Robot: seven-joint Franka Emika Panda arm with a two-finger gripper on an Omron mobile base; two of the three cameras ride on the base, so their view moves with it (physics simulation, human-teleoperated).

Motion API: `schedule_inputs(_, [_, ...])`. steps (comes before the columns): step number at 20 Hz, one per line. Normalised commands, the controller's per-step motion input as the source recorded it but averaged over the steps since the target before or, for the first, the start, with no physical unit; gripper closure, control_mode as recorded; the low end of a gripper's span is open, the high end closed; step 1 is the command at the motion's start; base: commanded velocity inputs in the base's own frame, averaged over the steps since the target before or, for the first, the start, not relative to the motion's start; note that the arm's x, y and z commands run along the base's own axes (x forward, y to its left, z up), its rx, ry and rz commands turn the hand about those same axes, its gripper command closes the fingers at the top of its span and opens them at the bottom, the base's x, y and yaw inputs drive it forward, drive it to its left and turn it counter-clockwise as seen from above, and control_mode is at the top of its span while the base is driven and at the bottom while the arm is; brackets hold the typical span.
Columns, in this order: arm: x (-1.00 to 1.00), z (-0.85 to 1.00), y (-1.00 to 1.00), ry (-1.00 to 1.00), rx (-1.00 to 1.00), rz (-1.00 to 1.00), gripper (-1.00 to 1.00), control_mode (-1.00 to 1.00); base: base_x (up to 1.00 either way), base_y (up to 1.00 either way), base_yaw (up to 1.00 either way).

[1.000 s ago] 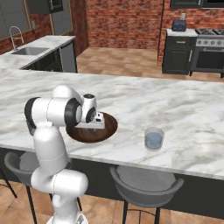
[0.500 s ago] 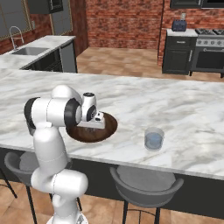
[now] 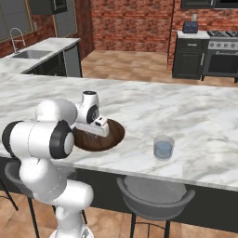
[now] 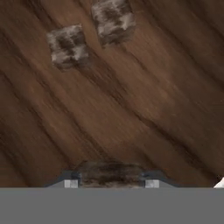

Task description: There are four ice cubes in the ice bowl. Place two ice cubes in each glass of water.

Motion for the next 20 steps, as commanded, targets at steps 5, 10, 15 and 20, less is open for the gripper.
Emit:
schedule_inputs(5, [-0.22,0.43,-0.46,0.0,-0.02,-0.39,1.0,-1.0,0.0,0.0,0.0])
schedule_inputs(10, [-0.27,0.42,-0.94,0.0,-0.05,-0.31,1.0,-1.0,0.0,0.0,0.0])
schedule_inputs(15, [-0.2,0.5,-0.99,-0.01,-0.07,-0.21,1.0,-1.0,0.0,0.0,0.0])
schedule_inputs(20, [-0.04,0.37,-0.91,-0.01,-0.08,-0.15,1.0,-1.0,0.0,0.0,0.0])
